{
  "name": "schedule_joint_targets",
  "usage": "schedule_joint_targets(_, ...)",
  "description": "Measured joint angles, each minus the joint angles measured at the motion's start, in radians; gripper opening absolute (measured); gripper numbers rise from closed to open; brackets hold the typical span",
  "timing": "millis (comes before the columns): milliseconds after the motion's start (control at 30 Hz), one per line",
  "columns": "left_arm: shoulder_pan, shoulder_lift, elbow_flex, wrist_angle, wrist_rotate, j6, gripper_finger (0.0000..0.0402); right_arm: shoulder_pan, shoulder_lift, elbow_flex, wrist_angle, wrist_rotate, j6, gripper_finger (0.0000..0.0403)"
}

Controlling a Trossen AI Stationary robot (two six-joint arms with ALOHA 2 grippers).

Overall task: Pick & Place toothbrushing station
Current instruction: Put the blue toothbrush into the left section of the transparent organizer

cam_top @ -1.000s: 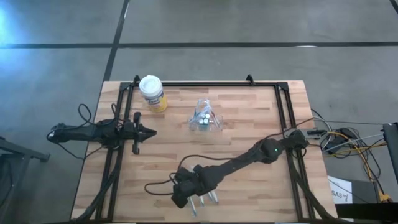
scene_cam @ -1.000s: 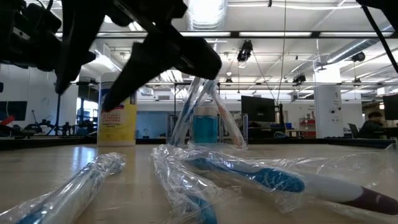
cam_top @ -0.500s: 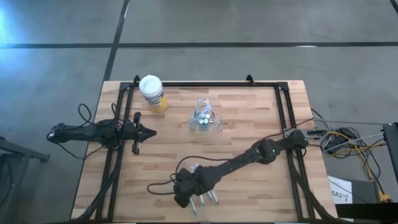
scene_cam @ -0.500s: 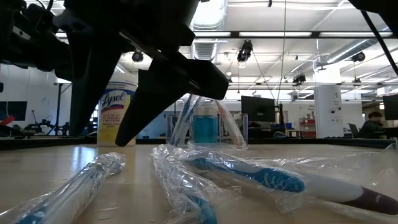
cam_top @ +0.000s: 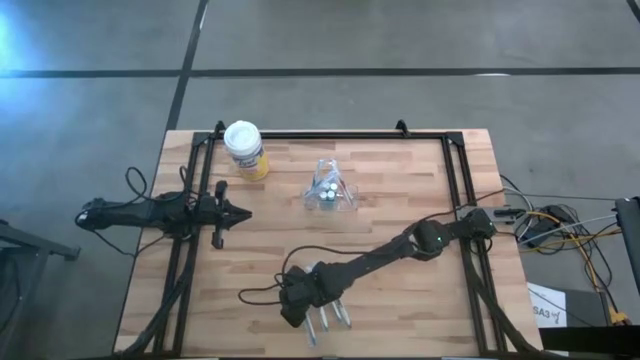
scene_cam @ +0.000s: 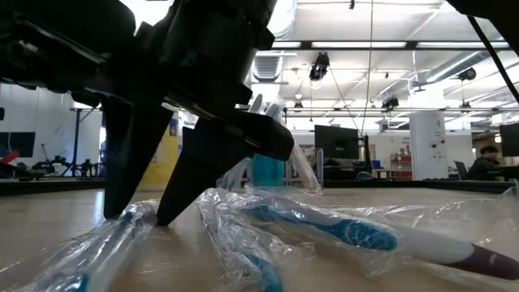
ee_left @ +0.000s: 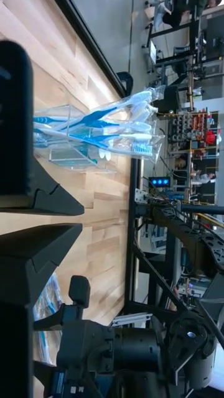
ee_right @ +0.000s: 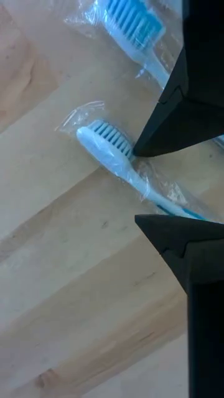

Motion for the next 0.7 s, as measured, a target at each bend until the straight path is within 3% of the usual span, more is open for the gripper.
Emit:
schedule_joint_targets(167, 0.000, 0.000, 0.000, 0.000, 0.000, 0.000, 0.0030, 0.000, -0.001, 0.004, 0.001, 0.001, -0.042, 0.0123)
schedule_joint_targets(467, 0.000, 0.001, 0.000, -0.003, 0.002, -0.001, 0.0039, 0.002, 0.006, 0.091, 0.038, 0.024, -0.191, 0.0019)
schedule_joint_targets(700, 0.000, 0.003, 0.000, -0.006, 0.030, -0.024, 0.0033, 0.005, -0.046, 0.132, 0.183, 0.031, -0.375, 0.0015)
